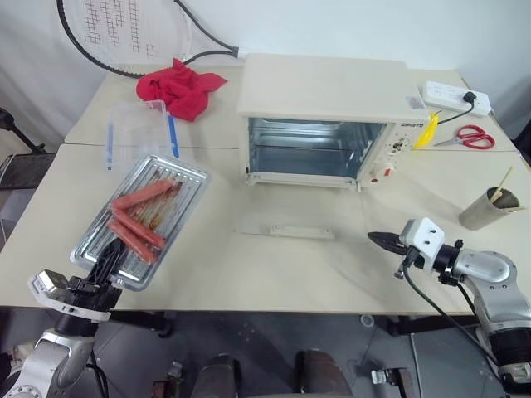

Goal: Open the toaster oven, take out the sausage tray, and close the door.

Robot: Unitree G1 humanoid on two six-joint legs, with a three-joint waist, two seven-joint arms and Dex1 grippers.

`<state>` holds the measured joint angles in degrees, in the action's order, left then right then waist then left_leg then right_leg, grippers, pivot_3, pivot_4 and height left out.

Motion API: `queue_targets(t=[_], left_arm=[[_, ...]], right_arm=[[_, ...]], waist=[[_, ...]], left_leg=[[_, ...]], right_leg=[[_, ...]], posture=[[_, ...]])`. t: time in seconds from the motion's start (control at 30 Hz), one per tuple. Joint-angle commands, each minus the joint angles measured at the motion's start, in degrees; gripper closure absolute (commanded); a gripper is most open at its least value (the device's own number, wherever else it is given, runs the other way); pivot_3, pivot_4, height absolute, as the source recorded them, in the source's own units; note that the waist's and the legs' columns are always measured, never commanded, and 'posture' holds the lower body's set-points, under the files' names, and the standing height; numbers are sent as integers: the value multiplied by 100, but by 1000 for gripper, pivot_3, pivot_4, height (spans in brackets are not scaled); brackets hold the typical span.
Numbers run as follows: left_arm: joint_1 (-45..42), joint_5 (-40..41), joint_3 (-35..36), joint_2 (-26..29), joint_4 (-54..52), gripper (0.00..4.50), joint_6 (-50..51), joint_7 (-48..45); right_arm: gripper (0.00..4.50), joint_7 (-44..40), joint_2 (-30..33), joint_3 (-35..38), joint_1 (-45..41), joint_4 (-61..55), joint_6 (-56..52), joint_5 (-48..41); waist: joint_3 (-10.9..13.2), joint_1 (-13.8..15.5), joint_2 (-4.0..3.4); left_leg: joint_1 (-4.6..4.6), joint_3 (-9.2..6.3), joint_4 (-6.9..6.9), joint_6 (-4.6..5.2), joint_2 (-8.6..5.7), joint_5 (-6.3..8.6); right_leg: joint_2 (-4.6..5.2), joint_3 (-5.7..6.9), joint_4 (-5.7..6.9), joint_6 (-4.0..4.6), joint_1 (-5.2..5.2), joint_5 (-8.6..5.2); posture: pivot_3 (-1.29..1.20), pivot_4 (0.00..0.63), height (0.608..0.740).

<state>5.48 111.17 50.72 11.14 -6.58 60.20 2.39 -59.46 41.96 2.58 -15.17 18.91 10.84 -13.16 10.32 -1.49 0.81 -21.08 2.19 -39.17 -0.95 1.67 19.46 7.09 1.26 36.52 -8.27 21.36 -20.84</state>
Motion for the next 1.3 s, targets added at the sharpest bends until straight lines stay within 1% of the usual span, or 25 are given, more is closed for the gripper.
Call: queue_targets(t=[0.03,0.13,0.2,0.27,0.4,0.5,0.63,0.67,0.73,0.77,0.8,0.93,0.97,1.03,1.13,1.17,1.23,1.3], left_arm=[[-170,183,133,-41,-313,4500,-107,126],[-243,183,172,-56,-336,4500,-105,185],[-278,183,213,-67,-342,4500,-123,240],[-289,183,211,-116,-399,4500,-126,282],[-280,183,137,-138,-457,4500,-32,225],[-242,183,53,-126,-464,4500,53,177],[-154,183,-180,67,-394,4500,301,2],[-129,183,-294,219,-332,4500,431,-78],[-145,183,-501,579,-132,4500,713,-301],[-157,183,-672,854,-6,4500,882,-400],[-254,183,-804,1059,141,4500,1022,-523],[-656,183,-1435,1807,710,4500,1465,-817],[-830,183,-1635,1963,871,4500,1579,-859],[-1195,183,-2034,2216,1151,4500,1741,-871],[-1769,183,-2598,2505,1569,4500,1972,-875],[-2002,183,-2789,2537,1733,4500,2024,-830],[-2328,183,-3106,2652,1982,4500,2141,-818],[-2835,183,-3545,2657,2372,4500,2228,-637]], right_arm=[[4477,-309,-199,158,-441,72,-164,-480],[4477,-575,-412,450,-587,-193,-324,-1116],[4477,-787,-288,542,-546,-729,-1215,-1693],[4477,-478,-252,842,-611,-1320,-2000,-2282],[4477,69,-377,1241,-948,-1821,-2533,-2753],[4477,453,-487,1405,-1240,-1945,-2861,-2971],[4477,552,-449,1447,-1238,-2202,-3063,-3038],[4477,538,-412,1462,-1128,-2327,-2978,-2957],[4109,445,-274,1576,-730,-2804,-3026,-3014],[3899,275,-132,1625,-412,-3120,-3001,-2985],[3574,127,-34,1688,-90,-3382,-2733,-2774],[2237,-109,241,2151,1068,-4019,-2605,-2693],[1840,-169,242,2331,1425,-4115,-2481,-2601],[1223,-239,250,2681,2063,-4252,-2466,-2593],[220,-288,157,3116,2796,-4361,-2324,-2520],[20,-287,116,3231,2979,-4378,-2253,-2498],[20,-246,37,3390,3294,-4503,-2220,-2516],[20,-240,-80,3559,3675,-4654,-2103,-2432]], waist=[[0,-4,0],[0,-8,0],[0,-6,0],[0,0,0],[0,6,0],[0,5,0],[0,29,1],[0,37,1],[1,95,1],[1,133,1],[1,158,0],[1,155,0],[0,168,2],[-1,167,4],[-1,147,3],[-1,142,4],[-1,129,3],[-1,141,3]], left_leg=[[0,2,0,0,0,0],[0,1,-1,0,2,0],[-2,-1,1,0,5,0],[-8,-5,2,1,8,0],[-9,-6,2,1,4,1],[-9,-6,3,1,3,2],[-13,-6,7,3,1,4],[-14,-5,7,5,0,5],[-20,-7,7,5,0,5],[-20,-8,8,5,2,5],[-21,-6,11,5,0,6],[-16,0,11,6,-7,6],[-13,1,11,6,-10,6],[-11,-3,11,6,-12,7],[-14,0,15,6,-15,7],[-12,1,15,6,-22,7],[-10,2,16,6,-22,6],[-8,5,16,5,-11,6]], right_leg=[[-1,0,0,-1,0,0],[-4,0,0,-1,2,1],[-8,0,-2,-2,2,1],[-8,0,-1,-1,5,1],[-1,2,-6,-1,5,1],[-2,2,-7,-1,5,1],[-1,3,-10,-2,7,1],[-1,2,-10,-2,7,1],[-1,5,-10,-2,10,1],[-3,7,-9,-2,11,1],[-3,3,-9,-2,13,1],[0,-3,-25,-4,6,2],[0,-3,-30,-6,1,5],[-3,-1,-37,-5,-5,7],[-4,-3,-42,-4,-6,12],[-8,-3,-43,-4,-5,12],[-12,-4,-44,-4,-6,12],[-25,-10,-45,-3,-4,13]], posture=[[0,150,740],[0,150,740],[0,150,740],[0,150,740],[0,150,740],[0,150,740],[0,150,740],[0,150,740],[0,150,740],[0,150,740],[0,150,740],[0,150,740],[0,150,740],[0,150,740],[0,150,740],[0,150,740],[0,150,740],[0,150,740]])
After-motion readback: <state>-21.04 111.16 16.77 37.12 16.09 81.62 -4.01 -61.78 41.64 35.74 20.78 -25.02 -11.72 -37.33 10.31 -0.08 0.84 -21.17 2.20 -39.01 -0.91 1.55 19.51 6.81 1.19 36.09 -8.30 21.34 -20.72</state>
